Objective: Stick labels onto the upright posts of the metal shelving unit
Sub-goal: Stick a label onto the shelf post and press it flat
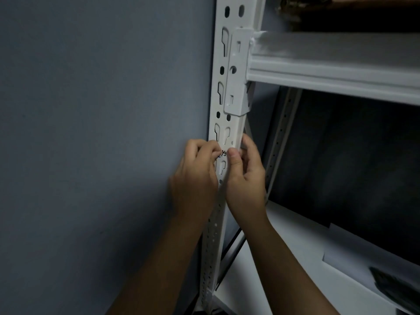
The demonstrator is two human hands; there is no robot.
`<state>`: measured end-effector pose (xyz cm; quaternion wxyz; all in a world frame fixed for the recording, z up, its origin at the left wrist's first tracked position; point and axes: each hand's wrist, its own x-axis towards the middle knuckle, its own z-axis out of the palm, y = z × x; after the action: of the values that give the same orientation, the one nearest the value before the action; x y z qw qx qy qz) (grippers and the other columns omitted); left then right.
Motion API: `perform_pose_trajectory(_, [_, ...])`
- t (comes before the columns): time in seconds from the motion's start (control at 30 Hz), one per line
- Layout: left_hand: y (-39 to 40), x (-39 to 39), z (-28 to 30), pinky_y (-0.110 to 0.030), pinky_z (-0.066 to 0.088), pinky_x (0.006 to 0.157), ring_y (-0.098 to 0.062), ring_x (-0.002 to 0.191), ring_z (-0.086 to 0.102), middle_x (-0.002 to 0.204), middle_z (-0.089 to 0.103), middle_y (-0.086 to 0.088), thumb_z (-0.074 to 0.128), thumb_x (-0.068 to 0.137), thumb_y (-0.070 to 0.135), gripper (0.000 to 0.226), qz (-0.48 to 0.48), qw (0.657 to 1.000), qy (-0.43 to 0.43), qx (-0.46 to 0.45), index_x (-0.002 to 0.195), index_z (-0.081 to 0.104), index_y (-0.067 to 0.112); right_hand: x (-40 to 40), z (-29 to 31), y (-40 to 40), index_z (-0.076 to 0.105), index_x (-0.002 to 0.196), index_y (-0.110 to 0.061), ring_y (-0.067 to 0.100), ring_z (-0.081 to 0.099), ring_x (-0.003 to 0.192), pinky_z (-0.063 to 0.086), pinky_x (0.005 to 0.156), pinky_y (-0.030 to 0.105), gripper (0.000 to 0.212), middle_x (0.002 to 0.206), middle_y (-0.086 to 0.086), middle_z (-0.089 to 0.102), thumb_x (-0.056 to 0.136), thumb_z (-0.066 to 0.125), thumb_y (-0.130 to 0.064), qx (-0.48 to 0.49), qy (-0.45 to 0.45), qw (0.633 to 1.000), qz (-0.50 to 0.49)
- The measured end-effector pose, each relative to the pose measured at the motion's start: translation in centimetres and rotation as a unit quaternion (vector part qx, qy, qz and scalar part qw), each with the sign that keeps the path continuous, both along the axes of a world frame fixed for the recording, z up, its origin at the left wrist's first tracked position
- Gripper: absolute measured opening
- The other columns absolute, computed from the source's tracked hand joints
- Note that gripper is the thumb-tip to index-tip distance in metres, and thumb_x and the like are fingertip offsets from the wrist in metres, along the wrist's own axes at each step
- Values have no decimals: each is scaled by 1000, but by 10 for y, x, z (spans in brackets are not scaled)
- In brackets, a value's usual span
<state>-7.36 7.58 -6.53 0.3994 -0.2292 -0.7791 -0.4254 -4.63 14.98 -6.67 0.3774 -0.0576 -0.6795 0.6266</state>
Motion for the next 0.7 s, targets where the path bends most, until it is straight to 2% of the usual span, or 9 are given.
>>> perform_pose_trajectory(0.1, [3, 1, -2, -13, 30, 49, -8, 67, 51, 98, 54, 6, 38, 92, 35, 28, -23, 998, -51, 31, 90, 60, 16, 2, 2, 2, 45, 138, -22, -2, 63, 98, 49, 87, 15, 39, 107, -4, 66, 99, 48, -18, -5, -1, 1000, 13])
perform_pose_trajectory(0.17, [3, 2, -4, -18, 38, 53, -9, 71, 53, 96, 51, 11, 47, 94, 27, 17, -44, 994, -77, 63, 89, 59, 17, 2, 2, 2, 46, 138, -22, 1, 64, 98, 50, 88, 18, 39, 108, -3, 66, 99, 48, -19, 4, -7, 1000, 12])
perform_pose_trajectory(0.23, [1, 3, -3, -16, 40, 57, -9, 75, 54, 96, 50, 14, 50, 93, 24, 14, -52, 994, -64, 66, 89, 62, 16, 3, 2, 2, 46, 138, -24, 4, 63, 100, 50, 91, 23, 39, 111, -1, 66, 99, 49, -21, 8, -8, 1000, 10])
perform_pose_trajectory(0.4, [-3, 1, -1, -32, 51, 62, -19, 84, 62, 104, 61, -2, 44, 90, 28, 32, -64, 997, -3, 31, 92, 68, 7, 7, 5, 4, 44, 135, -27, -11, 60, 91, 45, 79, 5, 37, 104, -8, 62, 100, 48, -18, 2, -11, 1000, 29])
perform_pose_trajectory(0.5, [-4, 1, 0, -28, 44, 54, -18, 77, 61, 100, 61, -2, 43, 92, 28, 30, -33, 999, 8, 1, 92, 67, 9, 6, 5, 5, 44, 137, -24, -11, 60, 90, 45, 78, 5, 38, 104, -7, 63, 99, 49, -17, 1, -10, 999, 30])
perform_pose_trajectory(0.63, [-1, 1, 3, -17, 27, 46, -11, 67, 52, 94, 60, -3, 45, 92, 24, 23, 12, 999, 15, -32, 90, 64, 11, 4, 2, 2, 44, 137, -29, -2, 62, 99, 48, 87, 15, 38, 111, -4, 65, 100, 48, -23, 4, -10, 1000, 18])
perform_pose_trajectory(0.7, [-1, 2, 4, -10, 22, 48, -8, 68, 49, 94, 58, -1, 44, 91, 24, 21, 6, 999, -8, -33, 89, 61, 13, 4, 1, 2, 45, 135, -32, -2, 62, 100, 48, 87, 14, 36, 111, -5, 65, 100, 48, -23, 4, -10, 1000, 15])
